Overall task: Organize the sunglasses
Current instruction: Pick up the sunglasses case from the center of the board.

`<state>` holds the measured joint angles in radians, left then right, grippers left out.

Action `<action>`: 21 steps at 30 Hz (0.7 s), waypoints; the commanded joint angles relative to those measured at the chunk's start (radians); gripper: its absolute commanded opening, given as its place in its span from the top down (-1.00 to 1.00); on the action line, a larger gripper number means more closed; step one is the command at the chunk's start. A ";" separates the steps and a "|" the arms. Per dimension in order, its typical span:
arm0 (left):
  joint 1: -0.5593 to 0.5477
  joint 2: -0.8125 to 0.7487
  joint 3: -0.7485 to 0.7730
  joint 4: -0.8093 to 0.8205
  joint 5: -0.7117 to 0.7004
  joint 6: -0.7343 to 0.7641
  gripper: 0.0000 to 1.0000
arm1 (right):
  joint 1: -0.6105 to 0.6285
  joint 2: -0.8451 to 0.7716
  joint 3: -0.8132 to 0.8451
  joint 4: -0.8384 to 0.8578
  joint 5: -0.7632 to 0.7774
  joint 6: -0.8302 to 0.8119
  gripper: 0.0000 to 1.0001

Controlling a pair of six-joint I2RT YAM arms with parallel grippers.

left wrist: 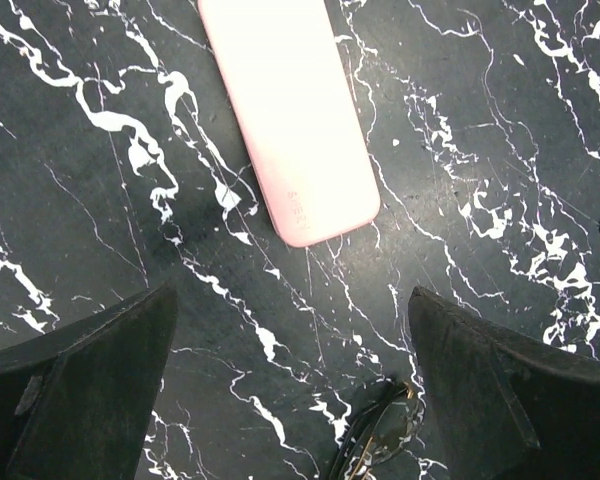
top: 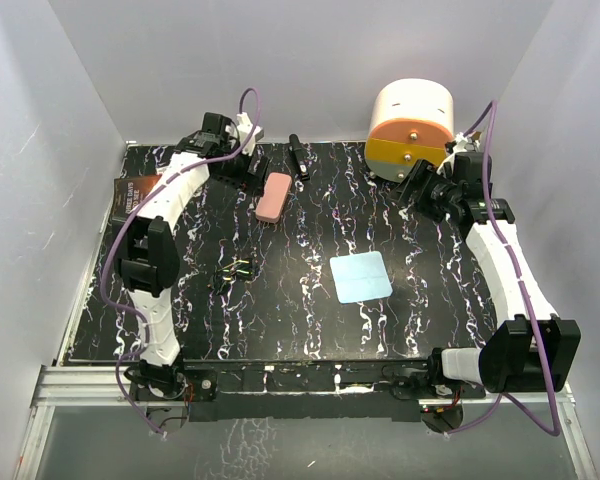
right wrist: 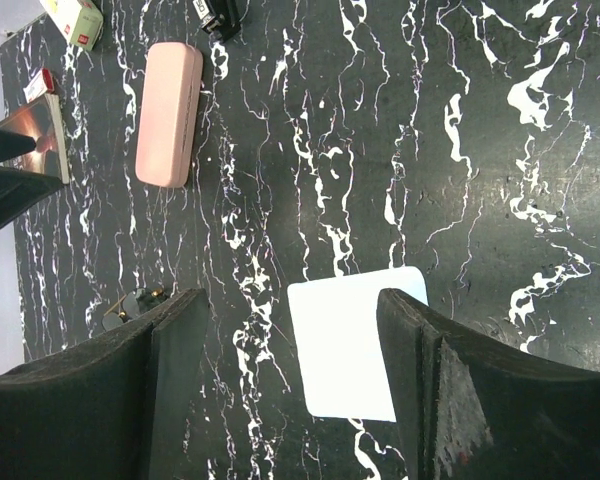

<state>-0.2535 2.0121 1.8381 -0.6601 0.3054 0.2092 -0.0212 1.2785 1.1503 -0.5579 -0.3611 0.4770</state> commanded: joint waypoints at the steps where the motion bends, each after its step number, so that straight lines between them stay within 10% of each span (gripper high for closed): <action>1: -0.016 -0.002 0.053 0.028 -0.041 0.004 -0.94 | 0.003 -0.020 0.067 0.049 0.024 -0.002 -0.49; 21: -0.040 0.327 0.370 -0.021 -0.097 -0.023 -0.94 | 0.003 -0.080 0.065 -0.031 -0.005 -0.024 -0.35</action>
<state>-0.2783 2.3802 2.1582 -0.6834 0.1879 0.2047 -0.0212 1.2228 1.2079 -0.6083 -0.3687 0.4694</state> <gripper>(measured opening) 0.970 0.673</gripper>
